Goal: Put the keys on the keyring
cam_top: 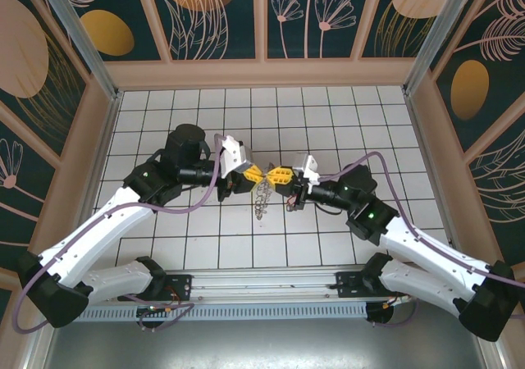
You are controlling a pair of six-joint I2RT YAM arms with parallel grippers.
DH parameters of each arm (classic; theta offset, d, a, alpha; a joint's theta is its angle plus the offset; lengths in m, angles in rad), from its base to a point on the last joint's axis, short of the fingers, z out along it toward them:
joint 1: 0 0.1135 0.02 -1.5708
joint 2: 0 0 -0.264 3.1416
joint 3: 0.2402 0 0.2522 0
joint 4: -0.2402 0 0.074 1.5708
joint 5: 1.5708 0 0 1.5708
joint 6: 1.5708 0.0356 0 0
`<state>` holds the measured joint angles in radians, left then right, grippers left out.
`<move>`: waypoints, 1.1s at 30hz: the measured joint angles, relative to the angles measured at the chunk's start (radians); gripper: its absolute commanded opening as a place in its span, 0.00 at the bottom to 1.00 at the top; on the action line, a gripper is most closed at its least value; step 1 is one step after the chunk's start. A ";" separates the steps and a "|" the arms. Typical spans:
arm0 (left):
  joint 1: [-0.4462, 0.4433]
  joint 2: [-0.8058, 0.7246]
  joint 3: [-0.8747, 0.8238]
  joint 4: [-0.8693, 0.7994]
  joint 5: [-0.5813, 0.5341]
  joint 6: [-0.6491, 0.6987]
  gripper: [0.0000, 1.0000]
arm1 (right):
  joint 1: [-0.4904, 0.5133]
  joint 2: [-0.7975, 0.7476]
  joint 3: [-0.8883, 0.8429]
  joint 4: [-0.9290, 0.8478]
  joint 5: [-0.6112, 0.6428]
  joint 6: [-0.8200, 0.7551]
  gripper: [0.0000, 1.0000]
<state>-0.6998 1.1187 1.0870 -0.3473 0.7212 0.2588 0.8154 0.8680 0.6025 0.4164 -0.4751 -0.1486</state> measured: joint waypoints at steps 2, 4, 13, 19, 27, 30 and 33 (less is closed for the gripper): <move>0.000 -0.011 -0.021 0.031 0.014 -0.022 0.17 | 0.000 -0.002 -0.023 0.048 -0.006 0.020 0.00; 0.000 -0.024 -0.037 0.059 0.030 -0.042 0.17 | 0.000 -0.001 -0.037 0.090 -0.019 0.036 0.00; 0.000 -0.050 -0.071 0.166 0.089 -0.109 0.17 | 0.000 -0.001 -0.089 0.266 -0.050 0.109 0.00; 0.000 -0.050 -0.085 0.217 0.114 -0.142 0.17 | 0.000 -0.001 -0.108 0.323 -0.058 0.138 0.00; 0.000 -0.058 -0.137 0.315 0.147 -0.202 0.15 | 0.000 -0.001 -0.129 0.373 -0.076 0.166 0.00; 0.000 -0.058 -0.149 0.335 0.148 -0.216 0.15 | -0.001 -0.001 -0.132 0.387 -0.076 0.178 0.00; 0.000 -0.058 -0.151 0.356 0.151 -0.227 0.15 | -0.002 0.002 -0.132 0.409 -0.081 0.186 0.00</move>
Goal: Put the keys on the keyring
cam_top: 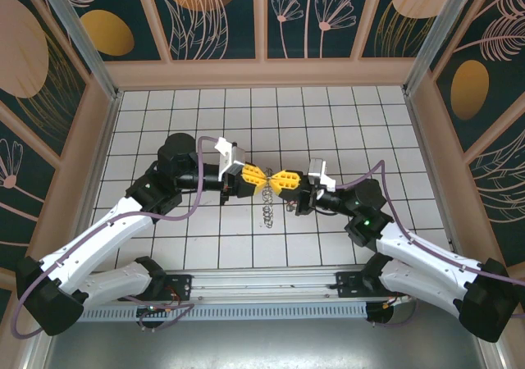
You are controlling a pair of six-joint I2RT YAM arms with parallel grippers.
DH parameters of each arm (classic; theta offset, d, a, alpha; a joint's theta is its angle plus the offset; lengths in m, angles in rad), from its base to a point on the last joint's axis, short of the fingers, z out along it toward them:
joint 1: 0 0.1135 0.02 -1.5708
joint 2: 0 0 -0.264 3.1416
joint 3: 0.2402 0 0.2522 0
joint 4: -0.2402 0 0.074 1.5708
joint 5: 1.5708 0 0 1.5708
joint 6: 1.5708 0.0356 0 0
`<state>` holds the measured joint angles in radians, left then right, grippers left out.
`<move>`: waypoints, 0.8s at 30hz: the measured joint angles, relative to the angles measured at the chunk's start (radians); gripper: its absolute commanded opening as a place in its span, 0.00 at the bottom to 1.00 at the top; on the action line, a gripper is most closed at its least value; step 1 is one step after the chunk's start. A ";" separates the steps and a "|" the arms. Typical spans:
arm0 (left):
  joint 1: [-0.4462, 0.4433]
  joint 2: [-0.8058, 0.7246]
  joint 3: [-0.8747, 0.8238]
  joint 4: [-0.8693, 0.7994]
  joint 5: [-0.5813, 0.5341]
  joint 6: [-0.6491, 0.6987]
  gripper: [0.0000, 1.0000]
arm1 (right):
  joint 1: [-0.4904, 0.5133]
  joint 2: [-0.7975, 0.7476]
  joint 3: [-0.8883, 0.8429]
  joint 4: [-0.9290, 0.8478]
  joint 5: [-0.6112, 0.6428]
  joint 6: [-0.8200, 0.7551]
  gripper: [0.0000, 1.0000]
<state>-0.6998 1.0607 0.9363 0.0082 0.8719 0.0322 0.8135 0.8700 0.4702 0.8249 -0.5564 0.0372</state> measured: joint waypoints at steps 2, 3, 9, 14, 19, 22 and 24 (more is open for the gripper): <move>0.000 0.000 -0.001 0.013 0.004 -0.005 0.15 | 0.000 0.005 0.000 0.011 -0.003 0.004 0.00; 0.000 0.000 -0.003 0.021 0.005 -0.010 0.16 | 0.000 0.006 -0.001 0.017 -0.005 0.007 0.00; 0.000 0.000 -0.030 0.097 0.011 -0.049 0.16 | 0.000 0.010 -0.013 0.049 -0.011 0.024 0.00; -0.002 0.000 -0.049 0.161 0.020 -0.087 0.16 | -0.002 0.010 -0.031 0.099 -0.011 0.045 0.00; -0.005 0.000 -0.057 0.196 0.034 -0.114 0.16 | -0.003 0.039 -0.065 0.219 -0.013 0.090 0.00; -0.005 0.000 -0.060 0.217 0.037 -0.127 0.15 | -0.004 0.070 -0.077 0.288 -0.014 0.123 0.00; -0.005 0.000 -0.060 0.227 0.038 -0.132 0.15 | -0.005 0.084 -0.080 0.322 -0.017 0.137 0.00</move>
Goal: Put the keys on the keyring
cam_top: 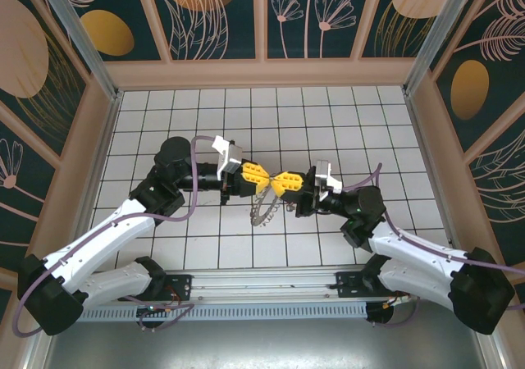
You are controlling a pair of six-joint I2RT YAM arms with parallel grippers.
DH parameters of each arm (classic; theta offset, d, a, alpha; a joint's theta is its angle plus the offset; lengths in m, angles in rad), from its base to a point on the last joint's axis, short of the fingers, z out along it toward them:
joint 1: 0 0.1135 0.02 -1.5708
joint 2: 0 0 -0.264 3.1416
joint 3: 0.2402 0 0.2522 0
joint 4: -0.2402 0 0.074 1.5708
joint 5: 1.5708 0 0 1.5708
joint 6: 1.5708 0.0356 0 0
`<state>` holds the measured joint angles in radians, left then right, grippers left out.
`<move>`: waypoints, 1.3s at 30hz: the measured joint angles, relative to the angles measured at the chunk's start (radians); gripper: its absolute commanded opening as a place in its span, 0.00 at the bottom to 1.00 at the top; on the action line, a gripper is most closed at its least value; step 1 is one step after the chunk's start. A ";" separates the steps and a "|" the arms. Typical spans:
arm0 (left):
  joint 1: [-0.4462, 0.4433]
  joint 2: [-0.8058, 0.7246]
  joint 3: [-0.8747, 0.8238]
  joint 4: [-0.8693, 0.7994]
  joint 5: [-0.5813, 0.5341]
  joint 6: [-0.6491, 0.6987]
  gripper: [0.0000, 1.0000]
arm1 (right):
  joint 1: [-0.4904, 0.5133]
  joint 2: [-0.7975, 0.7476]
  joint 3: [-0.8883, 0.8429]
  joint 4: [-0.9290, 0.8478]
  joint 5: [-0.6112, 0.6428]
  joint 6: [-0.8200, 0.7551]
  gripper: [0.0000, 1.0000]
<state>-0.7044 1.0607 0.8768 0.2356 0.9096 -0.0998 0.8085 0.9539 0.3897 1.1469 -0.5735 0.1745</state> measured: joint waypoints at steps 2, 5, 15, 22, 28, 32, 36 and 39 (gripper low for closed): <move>0.000 0.000 0.000 0.001 0.002 0.000 0.13 | 0.000 0.008 -0.003 0.027 0.000 0.015 0.00; -0.001 0.000 0.000 0.000 0.008 0.001 0.07 | -0.002 0.011 -0.010 0.045 0.000 0.023 0.00; -0.001 0.000 0.007 -0.023 0.011 0.026 0.00 | 0.001 0.006 -0.005 0.014 0.007 0.021 0.23; 0.004 0.028 0.113 -0.237 -0.030 0.156 0.00 | 0.060 -0.056 0.109 -0.322 0.103 -0.140 0.21; 0.005 0.069 0.203 -0.415 -0.067 0.280 0.00 | 0.064 -0.101 0.143 -0.494 0.154 -0.227 0.19; 0.005 0.083 0.218 -0.498 -0.100 0.331 0.00 | 0.068 -0.105 0.166 -0.609 0.166 -0.275 0.18; 0.005 0.092 0.234 -0.553 -0.125 0.363 0.00 | 0.071 -0.105 0.195 -0.702 0.181 -0.309 0.18; 0.005 0.094 0.237 -0.570 -0.134 0.376 0.00 | 0.071 -0.105 0.207 -0.742 0.183 -0.327 0.18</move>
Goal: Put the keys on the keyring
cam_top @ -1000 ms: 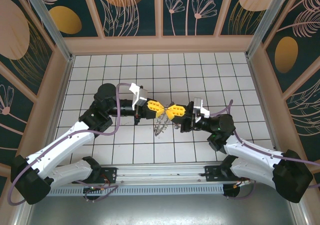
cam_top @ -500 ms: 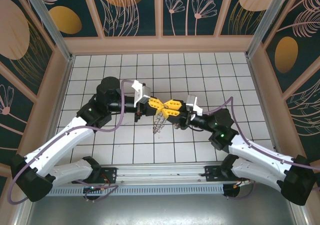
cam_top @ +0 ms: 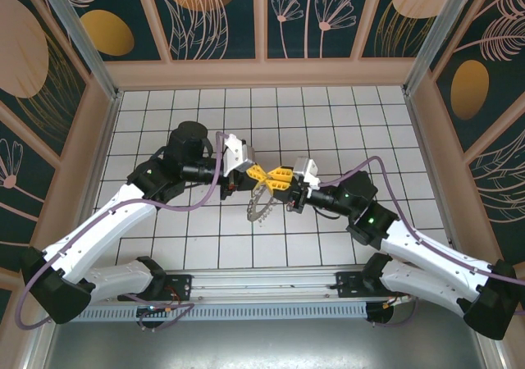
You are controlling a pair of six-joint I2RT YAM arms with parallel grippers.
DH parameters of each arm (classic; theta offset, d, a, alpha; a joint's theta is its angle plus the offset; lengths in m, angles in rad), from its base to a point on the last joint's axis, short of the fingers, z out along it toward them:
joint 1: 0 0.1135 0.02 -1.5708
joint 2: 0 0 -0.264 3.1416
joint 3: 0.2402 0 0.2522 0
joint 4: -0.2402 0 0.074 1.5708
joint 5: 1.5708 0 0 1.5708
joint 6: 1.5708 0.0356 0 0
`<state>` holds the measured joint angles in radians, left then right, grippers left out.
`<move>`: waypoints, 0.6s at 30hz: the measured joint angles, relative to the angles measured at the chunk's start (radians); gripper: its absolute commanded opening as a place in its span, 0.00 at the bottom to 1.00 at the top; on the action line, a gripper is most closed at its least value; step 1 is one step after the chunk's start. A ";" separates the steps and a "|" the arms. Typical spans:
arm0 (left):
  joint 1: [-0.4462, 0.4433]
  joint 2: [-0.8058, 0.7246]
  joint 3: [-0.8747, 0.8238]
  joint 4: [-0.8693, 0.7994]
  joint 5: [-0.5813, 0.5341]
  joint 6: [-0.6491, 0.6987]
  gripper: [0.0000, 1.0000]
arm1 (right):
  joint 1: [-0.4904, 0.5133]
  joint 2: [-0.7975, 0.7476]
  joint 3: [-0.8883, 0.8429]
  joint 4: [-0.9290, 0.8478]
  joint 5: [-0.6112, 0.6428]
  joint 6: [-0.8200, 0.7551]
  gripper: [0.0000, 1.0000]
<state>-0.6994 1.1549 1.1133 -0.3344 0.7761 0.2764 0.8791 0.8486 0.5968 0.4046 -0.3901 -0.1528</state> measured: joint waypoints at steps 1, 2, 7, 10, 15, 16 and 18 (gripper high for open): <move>0.000 0.000 0.000 -0.006 -0.001 0.003 0.00 | 0.001 0.000 0.003 -0.012 0.001 -0.003 0.18; 0.000 0.001 0.000 -0.011 -0.002 0.005 0.00 | 0.002 0.000 0.003 -0.018 0.001 -0.006 0.18; 0.000 0.002 0.000 -0.034 -0.002 0.015 0.00 | 0.006 -0.009 0.004 -0.055 0.007 -0.007 0.22; 0.000 0.002 0.004 -0.035 -0.003 0.019 0.00 | 0.006 -0.013 0.004 -0.072 0.008 -0.007 0.24; -0.001 0.002 0.010 -0.037 -0.003 0.021 0.00 | 0.006 -0.016 0.004 -0.074 0.008 -0.006 0.20; -0.001 0.002 0.010 -0.037 -0.003 0.023 0.00 | 0.006 -0.016 0.004 -0.074 0.008 -0.006 0.18; -0.001 0.004 0.011 -0.038 -0.002 0.026 0.00 | 0.006 -0.017 0.004 -0.074 0.010 -0.006 0.14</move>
<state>-0.7006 1.1591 1.1248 -0.3721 0.7738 0.3027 0.8852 0.8318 0.6006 0.3302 -0.3801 -0.1593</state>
